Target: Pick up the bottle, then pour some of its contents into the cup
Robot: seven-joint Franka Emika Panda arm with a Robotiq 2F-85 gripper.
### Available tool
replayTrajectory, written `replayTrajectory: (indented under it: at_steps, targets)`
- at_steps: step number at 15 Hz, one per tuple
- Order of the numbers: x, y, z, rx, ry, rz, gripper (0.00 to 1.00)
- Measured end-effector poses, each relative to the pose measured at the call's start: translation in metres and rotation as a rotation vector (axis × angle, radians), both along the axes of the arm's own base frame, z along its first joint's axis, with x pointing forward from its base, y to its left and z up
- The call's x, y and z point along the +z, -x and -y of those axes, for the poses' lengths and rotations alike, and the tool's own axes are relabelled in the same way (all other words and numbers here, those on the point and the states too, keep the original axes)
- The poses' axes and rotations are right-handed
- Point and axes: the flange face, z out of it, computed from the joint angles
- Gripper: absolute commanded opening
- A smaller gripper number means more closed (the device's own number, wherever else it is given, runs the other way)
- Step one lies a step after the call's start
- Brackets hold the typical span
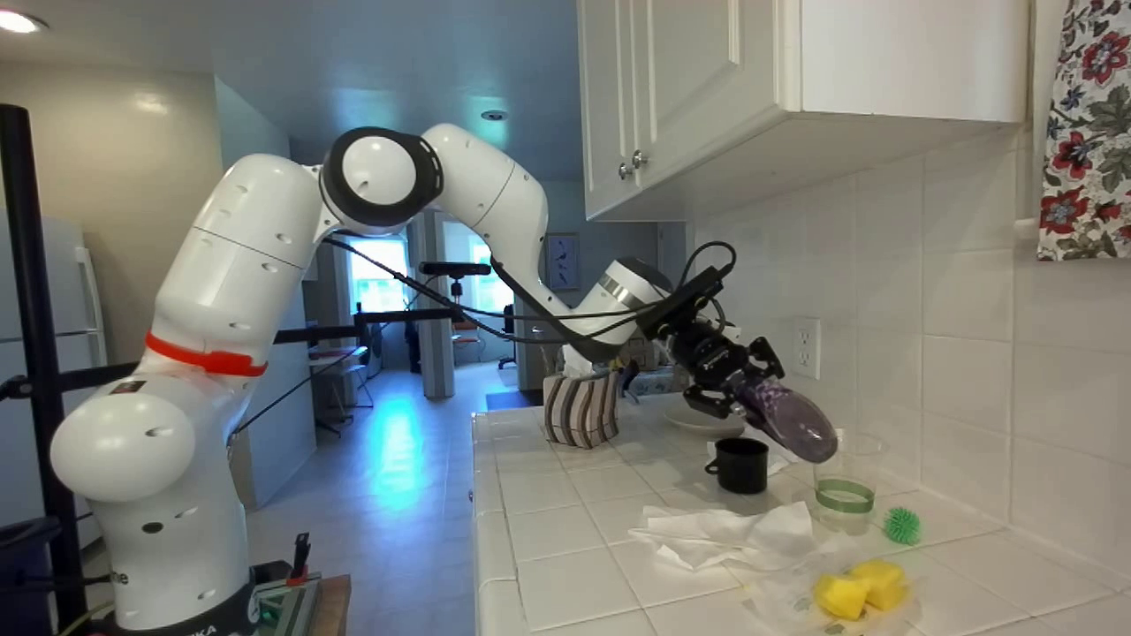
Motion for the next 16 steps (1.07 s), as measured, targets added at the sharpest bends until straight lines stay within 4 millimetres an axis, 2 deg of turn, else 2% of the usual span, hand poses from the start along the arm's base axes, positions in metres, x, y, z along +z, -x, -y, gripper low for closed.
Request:
replayTrajectory:
  at_steps: [16]
  targets:
    - [0.0018,-0.0003,-0.0096,0.019,0.026,-0.001,0.08]
